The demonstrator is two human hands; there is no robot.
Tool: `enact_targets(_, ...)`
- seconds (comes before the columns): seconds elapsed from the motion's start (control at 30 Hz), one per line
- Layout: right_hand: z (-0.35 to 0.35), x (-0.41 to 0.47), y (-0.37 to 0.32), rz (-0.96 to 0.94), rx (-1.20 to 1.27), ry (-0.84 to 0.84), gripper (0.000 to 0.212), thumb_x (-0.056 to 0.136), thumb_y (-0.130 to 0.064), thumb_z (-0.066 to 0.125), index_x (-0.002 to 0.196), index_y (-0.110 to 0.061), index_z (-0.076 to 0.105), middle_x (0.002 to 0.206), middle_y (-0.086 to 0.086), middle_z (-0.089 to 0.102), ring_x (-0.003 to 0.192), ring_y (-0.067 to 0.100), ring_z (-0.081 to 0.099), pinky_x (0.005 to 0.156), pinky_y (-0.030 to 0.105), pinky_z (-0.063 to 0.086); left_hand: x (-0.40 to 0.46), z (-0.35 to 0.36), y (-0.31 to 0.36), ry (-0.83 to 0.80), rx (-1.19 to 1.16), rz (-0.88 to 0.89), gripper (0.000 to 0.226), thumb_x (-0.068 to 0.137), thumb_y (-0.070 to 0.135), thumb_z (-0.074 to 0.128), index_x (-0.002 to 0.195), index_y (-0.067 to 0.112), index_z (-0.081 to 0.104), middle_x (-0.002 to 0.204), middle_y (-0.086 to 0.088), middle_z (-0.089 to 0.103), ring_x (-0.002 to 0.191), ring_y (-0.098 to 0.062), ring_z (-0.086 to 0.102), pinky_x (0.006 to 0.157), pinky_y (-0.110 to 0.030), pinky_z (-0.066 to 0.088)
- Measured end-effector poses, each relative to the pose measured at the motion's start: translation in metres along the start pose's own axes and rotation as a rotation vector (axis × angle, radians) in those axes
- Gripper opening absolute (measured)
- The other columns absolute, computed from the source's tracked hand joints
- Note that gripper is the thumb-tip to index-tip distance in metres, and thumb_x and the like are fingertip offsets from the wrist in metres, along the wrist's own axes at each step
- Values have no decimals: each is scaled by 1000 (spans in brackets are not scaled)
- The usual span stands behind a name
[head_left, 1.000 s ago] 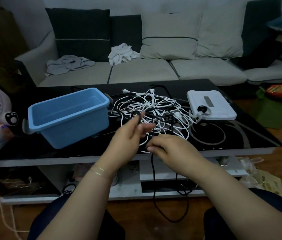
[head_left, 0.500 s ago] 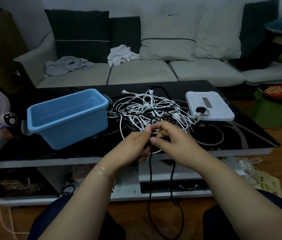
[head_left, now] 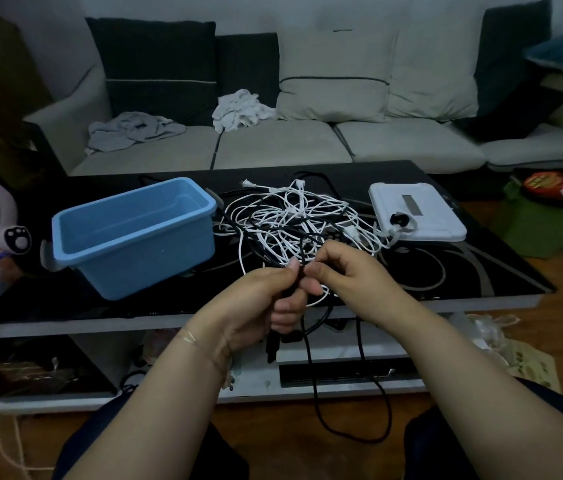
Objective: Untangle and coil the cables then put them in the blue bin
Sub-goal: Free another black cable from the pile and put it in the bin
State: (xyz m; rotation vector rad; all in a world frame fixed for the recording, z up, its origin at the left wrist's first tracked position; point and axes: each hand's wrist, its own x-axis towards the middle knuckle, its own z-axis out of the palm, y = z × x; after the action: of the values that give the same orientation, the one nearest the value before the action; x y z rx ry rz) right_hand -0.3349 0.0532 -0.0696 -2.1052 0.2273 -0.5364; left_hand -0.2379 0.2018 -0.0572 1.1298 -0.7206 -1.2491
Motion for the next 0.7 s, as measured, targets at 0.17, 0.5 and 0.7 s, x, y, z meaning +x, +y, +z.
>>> enact_targets(0.17, 6, 1, -5, -37, 88, 8, 30, 81, -51, 58, 69, -24, 56, 63, -9, 57, 64, 5, 48, 63, 29, 41, 1, -1, 0, -11, -47, -23, 41, 90, 42, 43, 79, 11, 65, 43, 6, 30, 35, -2, 22, 35, -13, 20)
enact_targets(0.5, 31, 2, -4, 274, 409, -45, 20, 103, -18, 37, 86, -16, 47, 58, 4, 43, 38, 10, 40, 40, 21, 36, -3, -10, 13, 81, -384, 241, 46, 93, 33, 37, 123, 4, 58, 64, 8, 58, 38, -5, 14, 35, -11, 15)
enact_targets(0.7, 45, -11, -1, 166, -182, -349, 50, 100, -26, 43, 142, -39, 21, 83, 7, 64, 60, 14, 60, 58, 29, 51, -5, -13, 17, 227, -421, 433, 40, 97, 23, 39, 129, 1, 47, 53, 8, 43, 42, -2, 38, 40, -13, 33)
